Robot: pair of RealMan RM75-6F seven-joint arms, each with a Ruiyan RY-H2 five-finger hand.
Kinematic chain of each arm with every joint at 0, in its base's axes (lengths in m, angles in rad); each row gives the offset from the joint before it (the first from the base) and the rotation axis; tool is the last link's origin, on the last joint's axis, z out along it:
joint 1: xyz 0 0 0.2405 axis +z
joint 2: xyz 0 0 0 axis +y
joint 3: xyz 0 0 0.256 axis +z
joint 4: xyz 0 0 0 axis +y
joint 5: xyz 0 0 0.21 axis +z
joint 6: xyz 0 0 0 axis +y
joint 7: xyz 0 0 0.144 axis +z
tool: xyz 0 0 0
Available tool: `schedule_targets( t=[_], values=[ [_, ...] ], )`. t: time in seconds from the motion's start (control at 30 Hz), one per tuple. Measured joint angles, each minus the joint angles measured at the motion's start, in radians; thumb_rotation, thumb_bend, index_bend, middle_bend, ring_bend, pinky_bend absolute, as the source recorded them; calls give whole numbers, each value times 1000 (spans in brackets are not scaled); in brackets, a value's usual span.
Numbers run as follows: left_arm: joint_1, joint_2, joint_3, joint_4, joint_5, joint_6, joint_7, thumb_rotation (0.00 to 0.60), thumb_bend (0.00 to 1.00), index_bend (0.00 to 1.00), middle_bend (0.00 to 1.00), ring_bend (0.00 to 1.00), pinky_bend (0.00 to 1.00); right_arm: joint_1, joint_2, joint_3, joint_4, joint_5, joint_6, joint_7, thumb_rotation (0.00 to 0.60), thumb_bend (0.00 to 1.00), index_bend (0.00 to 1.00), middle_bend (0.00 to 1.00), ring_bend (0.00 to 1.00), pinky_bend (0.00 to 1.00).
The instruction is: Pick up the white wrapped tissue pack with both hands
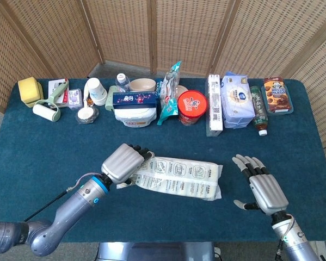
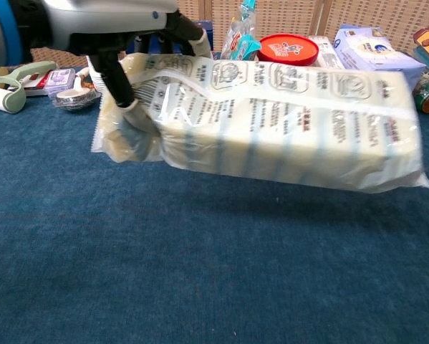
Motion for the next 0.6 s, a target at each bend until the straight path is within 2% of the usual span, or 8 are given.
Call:
schedule_targets(
  t=[0.6],
  values=[
    [-152, -187, -40, 30, -207, 119, 98, 600, 155, 421, 461, 460, 635, 29, -30, 0, -81, 45, -7, -97, 600, 0, 0, 0, 0, 0]
  ],
)
